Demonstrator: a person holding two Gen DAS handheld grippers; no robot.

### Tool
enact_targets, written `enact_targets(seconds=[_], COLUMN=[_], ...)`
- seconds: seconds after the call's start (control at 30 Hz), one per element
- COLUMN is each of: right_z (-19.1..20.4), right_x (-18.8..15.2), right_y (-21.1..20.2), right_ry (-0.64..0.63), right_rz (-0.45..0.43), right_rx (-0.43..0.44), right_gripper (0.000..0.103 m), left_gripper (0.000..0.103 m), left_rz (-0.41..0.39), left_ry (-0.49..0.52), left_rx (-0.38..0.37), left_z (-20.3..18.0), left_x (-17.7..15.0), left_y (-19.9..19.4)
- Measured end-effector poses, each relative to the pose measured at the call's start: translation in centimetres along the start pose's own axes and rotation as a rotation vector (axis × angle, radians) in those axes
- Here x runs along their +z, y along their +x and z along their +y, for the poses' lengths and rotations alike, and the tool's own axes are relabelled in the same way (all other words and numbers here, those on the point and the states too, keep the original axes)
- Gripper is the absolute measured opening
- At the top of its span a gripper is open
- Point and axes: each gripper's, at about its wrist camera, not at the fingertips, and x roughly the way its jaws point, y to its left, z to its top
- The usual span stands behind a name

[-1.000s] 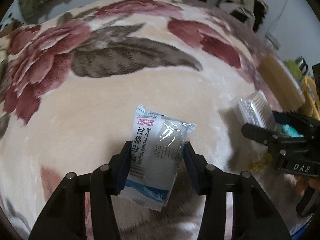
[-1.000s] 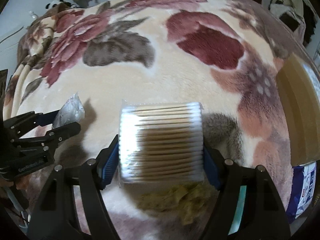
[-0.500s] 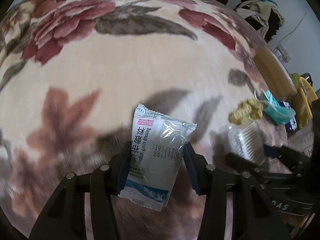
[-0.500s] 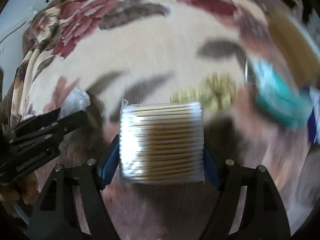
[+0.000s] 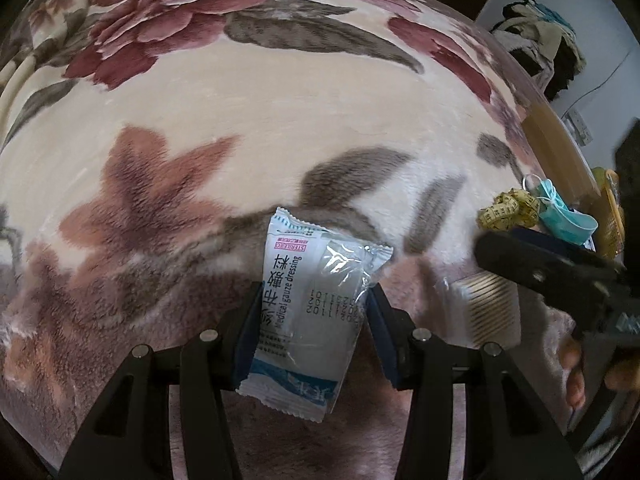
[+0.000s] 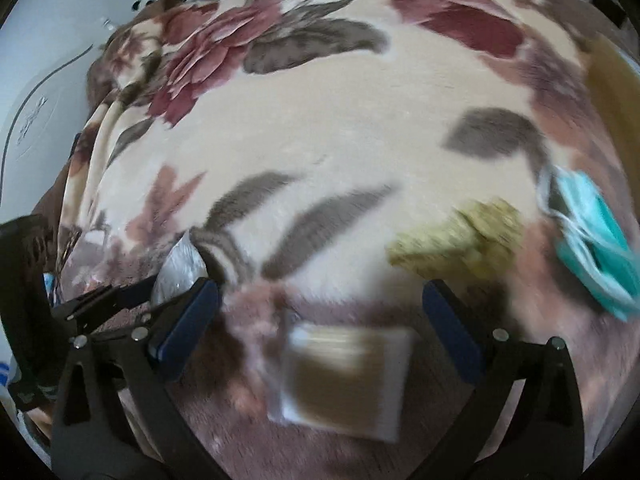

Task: Organize soft objects
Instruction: 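Lift the gauze packet and swab box and carry them toward the yellow basket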

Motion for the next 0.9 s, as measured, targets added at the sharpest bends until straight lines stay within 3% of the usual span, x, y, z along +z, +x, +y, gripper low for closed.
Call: enact_targets(seconds=[0.17, 0.47, 0.67, 0.7, 0.77, 0.9], right_z=[-0.2, -0.9, 1.7, 1.9, 2.3, 2.4], right_x=[-0.7, -5.9, -7.9, -7.8, -7.6, -7.3], right_y=[2.0, 0.1, 0.3, 0.5, 1.2, 2.1], right_ry=[-0.016, -0.138, -0.323, -0.334, -0.364, -0.363], right_rz=[0.126, 0.243, 0.264, 0.261, 0.257, 0.271], right_rx=[0.016, 0.022, -0.080, -0.094, -0.130, -0.124], right_gripper=[0.103, 0.103, 0.102, 0.101, 0.089, 0.077], left_gripper=[0.052, 0.052, 0.052, 0.052, 0.052, 0.052], left_rz=[0.001, 0.002, 0.014, 0.019, 0.028, 0.035], left_ry=[-0.004, -0.001, -0.007, -0.005, -0.004, -0.006], left_rx=[0.002, -0.002, -0.001, -0.001, 0.002, 0.006], left_z=[1.0, 1.2, 1.2, 1.2, 1.2, 1.1], left_x=[-0.1, -0.8, -1.2, -1.3, -1.4, -1.6], left_y=[-0.3, -0.7, -0.7, -0.6, -0.5, -0.5])
